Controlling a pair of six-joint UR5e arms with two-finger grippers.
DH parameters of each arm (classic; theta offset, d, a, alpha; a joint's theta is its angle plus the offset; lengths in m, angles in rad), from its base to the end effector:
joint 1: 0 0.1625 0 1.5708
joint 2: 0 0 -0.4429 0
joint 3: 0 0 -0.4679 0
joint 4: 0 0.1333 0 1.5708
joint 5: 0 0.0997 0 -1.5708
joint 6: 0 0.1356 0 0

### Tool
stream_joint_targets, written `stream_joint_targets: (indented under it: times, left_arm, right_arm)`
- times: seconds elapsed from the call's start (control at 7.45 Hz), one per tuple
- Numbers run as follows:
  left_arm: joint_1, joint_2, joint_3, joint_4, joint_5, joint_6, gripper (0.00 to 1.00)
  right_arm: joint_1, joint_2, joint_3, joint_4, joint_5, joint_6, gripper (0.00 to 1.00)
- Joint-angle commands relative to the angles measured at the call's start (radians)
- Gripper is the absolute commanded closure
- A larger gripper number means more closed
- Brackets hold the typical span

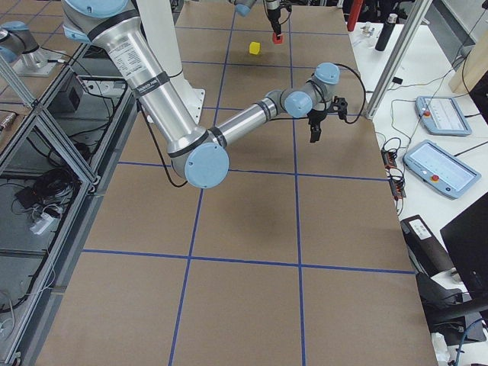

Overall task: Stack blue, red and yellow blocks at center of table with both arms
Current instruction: 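Lift the red cube with the left gripper toward the blue cube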

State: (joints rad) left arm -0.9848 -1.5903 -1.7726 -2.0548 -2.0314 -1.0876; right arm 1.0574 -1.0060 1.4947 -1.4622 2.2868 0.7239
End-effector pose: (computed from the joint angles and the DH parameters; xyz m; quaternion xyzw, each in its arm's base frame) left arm 0.2819 -0.5568 0.5305 0.0662 0.3932 -0.1504 0.9047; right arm -0.3495 -0.7101 0.3455 0.0303 -0.4326 -0.0085 0.9010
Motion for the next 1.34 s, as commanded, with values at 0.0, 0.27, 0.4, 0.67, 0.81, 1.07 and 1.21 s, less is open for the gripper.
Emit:
stream_joint_targets:
  times: [0.0,0.27,0.4,0.67,0.81,1.07,1.21]
  left_arm:
    - [0.011,-0.270,-0.129,0.420,-0.003,0.101,1.00]
    - [0.146,-0.513,-0.142,0.704,0.011,0.100,1.00]
    - [0.193,-0.584,-0.101,0.723,0.010,0.066,1.00]
    - [0.277,-0.707,-0.006,0.722,0.010,-0.108,1.00]
    - [0.309,-0.796,0.090,0.717,0.010,-0.209,1.00]
    - [0.328,-0.958,0.275,0.705,0.008,-0.343,1.00]
    - [0.330,-0.993,0.335,0.671,0.008,-0.418,1.00]
  right_arm:
    - [0.128,-0.089,0.002,-0.012,0.054,-0.186,0.01]
    - [0.209,-0.178,0.001,-0.061,0.030,-0.381,0.01]
    - [0.232,-0.215,0.001,-0.073,-0.010,-0.440,0.01]
    - [0.272,-0.269,-0.011,-0.073,-0.020,-0.584,0.01]
    - [0.279,-0.298,-0.011,-0.066,-0.009,-0.618,0.01]
    - [0.291,-0.321,-0.013,-0.063,-0.007,-0.652,0.01]
    - [0.291,-0.321,-0.014,-0.063,-0.009,-0.652,0.01]
